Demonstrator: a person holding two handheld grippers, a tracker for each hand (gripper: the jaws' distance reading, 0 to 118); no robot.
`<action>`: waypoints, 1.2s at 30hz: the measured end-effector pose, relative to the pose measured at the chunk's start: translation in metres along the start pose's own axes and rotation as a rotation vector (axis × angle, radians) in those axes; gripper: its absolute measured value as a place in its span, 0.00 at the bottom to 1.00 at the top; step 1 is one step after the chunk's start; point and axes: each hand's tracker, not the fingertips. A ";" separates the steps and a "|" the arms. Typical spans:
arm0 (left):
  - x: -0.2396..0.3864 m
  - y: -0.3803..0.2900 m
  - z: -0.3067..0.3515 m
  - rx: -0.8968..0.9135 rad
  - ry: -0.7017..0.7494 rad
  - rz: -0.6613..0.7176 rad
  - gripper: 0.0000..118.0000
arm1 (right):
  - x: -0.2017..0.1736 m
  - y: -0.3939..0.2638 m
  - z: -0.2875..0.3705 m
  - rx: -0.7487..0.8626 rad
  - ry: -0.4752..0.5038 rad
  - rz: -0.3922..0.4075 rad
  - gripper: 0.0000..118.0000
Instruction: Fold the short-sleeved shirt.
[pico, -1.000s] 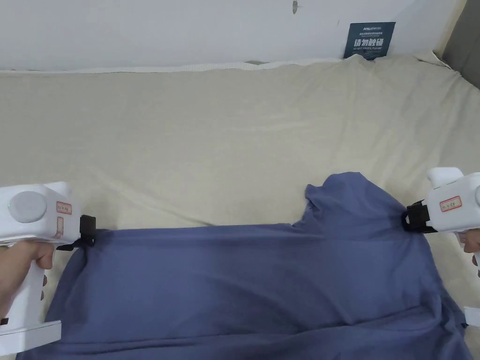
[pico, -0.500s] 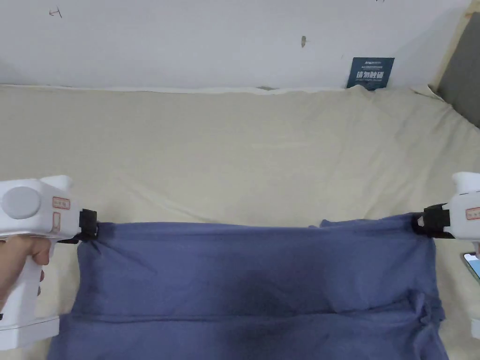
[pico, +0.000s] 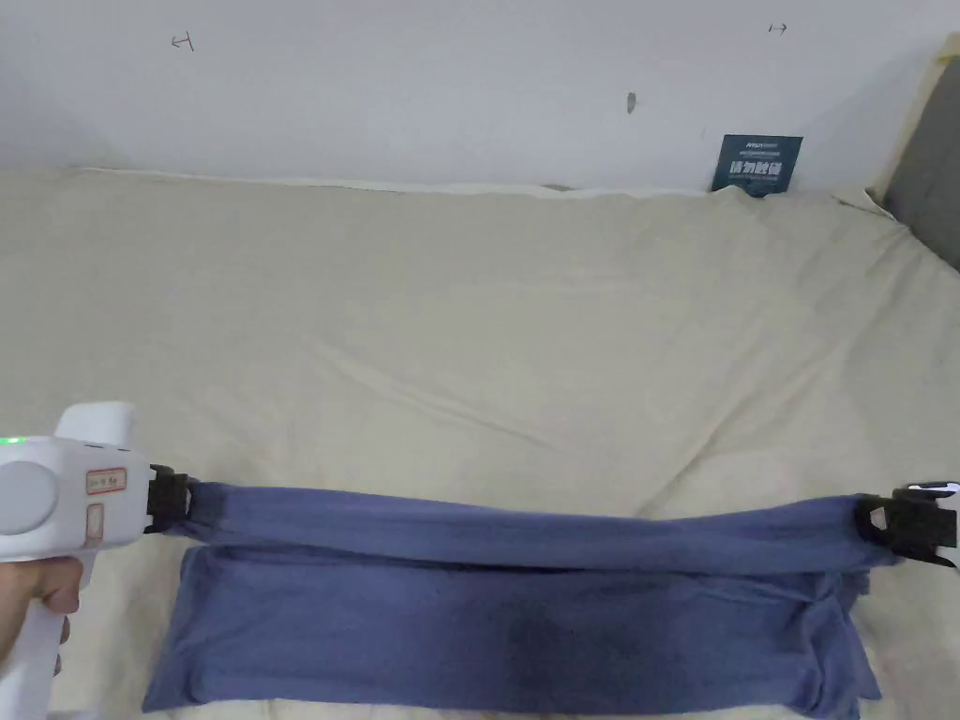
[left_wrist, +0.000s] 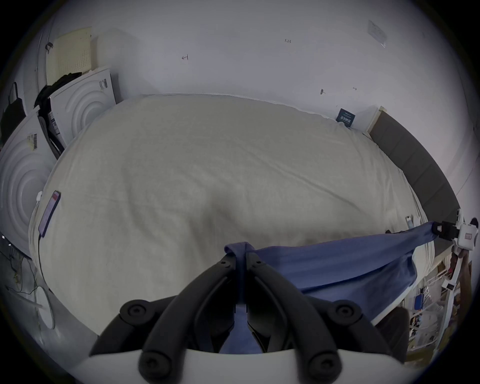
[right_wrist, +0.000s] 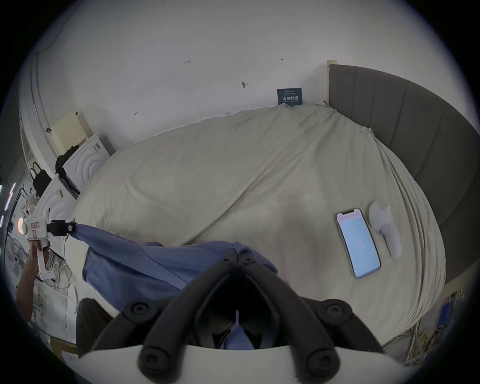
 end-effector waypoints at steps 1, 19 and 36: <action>-0.001 -0.012 0.004 0.002 0.003 0.000 0.05 | 0.001 -0.014 0.008 0.000 0.002 -0.019 0.01; -0.026 -0.115 0.002 -0.011 -0.011 0.064 0.05 | 0.026 -0.106 -0.005 -0.092 0.006 -0.126 0.01; -0.061 -0.102 0.040 -0.065 0.059 0.180 0.93 | 0.001 -0.106 0.018 -0.126 -0.144 -0.068 0.91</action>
